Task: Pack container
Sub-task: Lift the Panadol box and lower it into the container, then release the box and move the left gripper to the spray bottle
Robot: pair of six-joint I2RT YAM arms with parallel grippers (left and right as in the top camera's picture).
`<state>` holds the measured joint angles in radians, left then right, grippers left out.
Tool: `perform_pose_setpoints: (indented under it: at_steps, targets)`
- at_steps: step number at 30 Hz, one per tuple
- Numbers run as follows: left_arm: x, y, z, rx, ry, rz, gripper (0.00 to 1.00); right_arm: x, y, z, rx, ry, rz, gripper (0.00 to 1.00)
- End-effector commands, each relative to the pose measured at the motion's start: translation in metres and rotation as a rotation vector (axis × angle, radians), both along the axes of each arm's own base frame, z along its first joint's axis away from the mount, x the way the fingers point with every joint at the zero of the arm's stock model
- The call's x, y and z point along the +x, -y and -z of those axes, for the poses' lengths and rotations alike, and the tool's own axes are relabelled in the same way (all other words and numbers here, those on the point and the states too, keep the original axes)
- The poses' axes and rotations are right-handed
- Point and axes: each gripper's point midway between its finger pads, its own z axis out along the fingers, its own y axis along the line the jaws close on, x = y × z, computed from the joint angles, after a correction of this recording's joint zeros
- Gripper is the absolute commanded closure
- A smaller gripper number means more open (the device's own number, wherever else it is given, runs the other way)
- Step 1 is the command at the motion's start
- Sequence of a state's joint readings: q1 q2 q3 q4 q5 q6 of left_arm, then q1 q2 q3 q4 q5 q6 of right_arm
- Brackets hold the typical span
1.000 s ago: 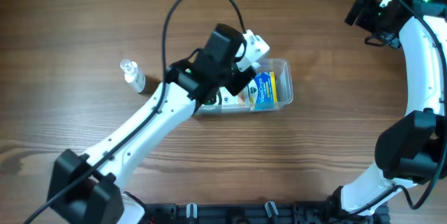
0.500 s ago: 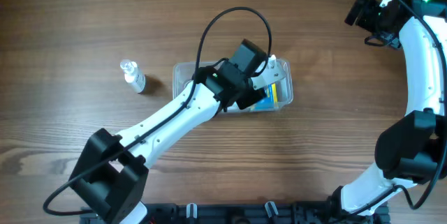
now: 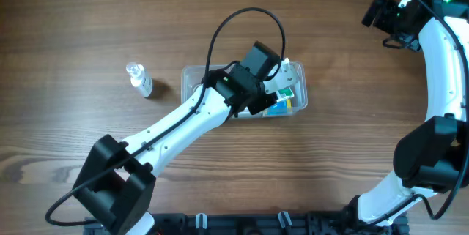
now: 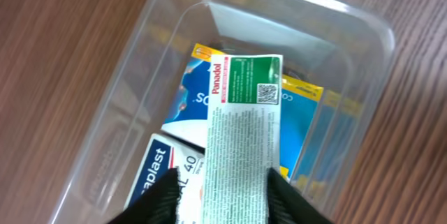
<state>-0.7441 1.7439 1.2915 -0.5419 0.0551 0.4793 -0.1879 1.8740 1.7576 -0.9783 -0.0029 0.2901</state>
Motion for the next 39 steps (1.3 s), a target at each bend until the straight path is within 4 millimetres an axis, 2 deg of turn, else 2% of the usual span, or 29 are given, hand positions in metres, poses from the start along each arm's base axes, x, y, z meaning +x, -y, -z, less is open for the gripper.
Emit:
perform_pose_setpoints:
  at_steps: [1, 5, 8, 10, 11, 14, 15, 16, 17, 19, 20, 21, 25, 27, 29, 32, 34, 39]
  targets:
    - [0.019, -0.012, -0.008, -0.009, 0.034, -0.191, 0.70, 0.002, -0.002, -0.018, 0.000, 0.046, 0.001, 0.00]
    - [0.037, -0.042, -0.039, -0.099, 0.061, -0.477, 0.76, 0.002, -0.002, -0.018, 0.000, 0.046, 0.001, 0.00]
    - [0.049, -0.075, -0.072, -0.199, 0.078, -0.651, 0.77, 0.002, -0.002, -0.018, -0.001, 0.046, 0.001, 0.00]
    - [0.056, -0.105, -0.095, -0.276, 0.084, -0.775, 0.76, 0.002, -0.002, -0.018, -0.001, 0.046, 0.001, 0.00]
    - [0.058, -0.130, -0.109, -0.316, 0.088, -0.861, 0.73, 0.002, -0.002, -0.018, 0.000, 0.046, 0.001, 0.00]
    - [0.056, -0.182, -0.121, -0.322, 0.089, -0.997, 0.70, 0.002, -0.002, -0.018, -0.001, 0.046, 0.001, 0.00]
    - [0.054, -0.198, -0.121, -0.307, 0.084, -1.034, 0.64, 0.002, -0.002, -0.018, -0.001, 0.046, 0.001, 0.00]
    - [0.052, -0.218, -0.118, -0.283, 0.072, -1.083, 0.45, 0.002, -0.002, -0.018, -0.001, 0.046, 0.001, 0.00]
    - [0.050, -0.239, -0.112, -0.254, 0.053, -1.137, 0.35, 0.002, -0.002, -0.018, -0.001, 0.046, 0.001, 0.00]
    - [0.043, -0.271, -0.099, -0.200, 0.005, -1.221, 0.23, 0.002, -0.002, -0.018, -0.001, 0.046, 0.001, 0.00]
    - [0.039, -0.283, -0.093, -0.187, -0.027, -1.254, 0.05, 0.002, -0.002, -0.018, -0.001, 0.046, 0.001, 0.00]
    - [0.037, -0.292, -0.088, -0.187, -0.057, -1.279, 0.01, 0.002, -0.002, -0.018, 0.000, 0.046, 0.001, 0.00]
    - [0.038, -0.314, -0.081, -0.261, -0.139, -1.334, 0.00, 0.002, -0.002, -0.018, -0.001, 0.046, 0.001, 0.00]
    - [0.039, -0.317, -0.076, -0.304, -0.177, -1.336, 0.00, 0.002, -0.002, -0.018, 0.000, 0.046, 0.001, 0.00]
    - [0.040, -0.318, -0.064, -0.307, -0.213, -1.341, 0.00, 0.002, -0.002, -0.018, -0.001, 0.046, 0.001, 0.00]
    - [0.038, -0.318, -0.037, -0.262, -0.277, -1.353, 0.00, 0.002, -0.002, -0.018, -0.001, 0.046, 0.001, 0.00]
    - [0.046, -0.318, -0.022, -0.248, -0.297, -1.356, 0.00, 0.002, -0.002, -0.018, 0.000, 0.046, 0.001, 0.00]
    - [0.065, -0.320, 0.002, -0.235, -0.302, -1.359, 0.00, 0.002, -0.002, -0.018, -0.001, 0.046, 0.001, 0.00]
